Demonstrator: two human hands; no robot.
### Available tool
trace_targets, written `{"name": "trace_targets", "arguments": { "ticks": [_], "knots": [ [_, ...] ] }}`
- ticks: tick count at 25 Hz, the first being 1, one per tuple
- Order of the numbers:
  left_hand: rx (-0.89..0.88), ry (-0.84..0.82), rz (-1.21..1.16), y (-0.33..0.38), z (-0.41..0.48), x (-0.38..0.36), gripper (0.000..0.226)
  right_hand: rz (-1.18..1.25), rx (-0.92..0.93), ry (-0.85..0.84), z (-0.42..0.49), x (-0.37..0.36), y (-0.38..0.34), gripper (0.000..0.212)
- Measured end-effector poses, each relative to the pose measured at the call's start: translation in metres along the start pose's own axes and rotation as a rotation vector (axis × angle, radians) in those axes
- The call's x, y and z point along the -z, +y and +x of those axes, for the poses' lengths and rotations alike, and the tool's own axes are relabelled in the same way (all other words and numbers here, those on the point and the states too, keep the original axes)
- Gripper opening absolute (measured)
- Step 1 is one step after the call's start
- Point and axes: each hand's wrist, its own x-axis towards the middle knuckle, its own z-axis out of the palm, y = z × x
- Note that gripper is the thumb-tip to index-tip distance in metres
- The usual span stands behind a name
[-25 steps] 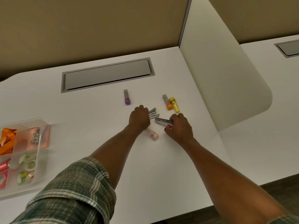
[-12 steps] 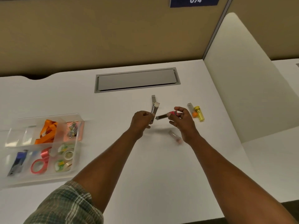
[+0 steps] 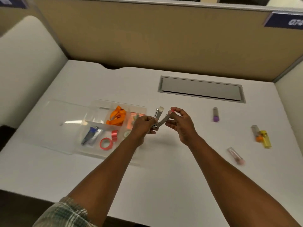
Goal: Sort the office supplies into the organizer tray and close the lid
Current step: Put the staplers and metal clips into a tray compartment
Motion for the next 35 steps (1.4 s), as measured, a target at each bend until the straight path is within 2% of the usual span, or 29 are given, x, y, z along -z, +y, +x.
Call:
{"name": "trace_targets", "arguments": {
  "ticks": [3,7,10,12,17,22,25,29,35],
  "knots": [
    [-0.029,0.107,0.012,-0.006,-0.008,0.065,0.014,-0.095,-0.035,-0.081,0.005,-0.068,0.016,0.03],
    [-0.048,0.338,0.101,-0.019,-0.017,0.151,0.011,-0.242,-0.066,-0.131,0.005,-0.155,0.042,0.027],
    [-0.061,0.568,0.494,-0.03,-0.022,0.207,0.014,-0.358,-0.069,-0.153,0.006,-0.208,0.066,0.023],
    [-0.057,0.642,0.675,-0.039,-0.025,0.233,0.018,-0.443,-0.061,-0.14,0.006,-0.236,0.081,0.03],
    [-0.086,0.669,0.976,-0.056,-0.029,0.254,0.023,-0.678,0.014,-0.141,0.004,-0.281,0.106,0.033],
    [-0.052,0.633,0.944,-0.067,-0.023,0.253,0.027,-0.935,0.036,-0.165,0.009,-0.288,0.115,0.043],
    [-0.064,0.643,0.942,-0.07,-0.021,0.252,0.027,-0.967,0.054,-0.154,0.009,-0.279,0.111,0.042],
    [-0.126,0.659,0.913,-0.061,-0.015,0.242,0.032,-0.877,0.052,-0.154,0.011,-0.263,0.1,0.033],
    [-0.307,0.525,0.837,-0.023,0.0,0.183,0.027,-0.878,0.16,-0.104,0.005,-0.213,0.07,0.027]
  ]
}}
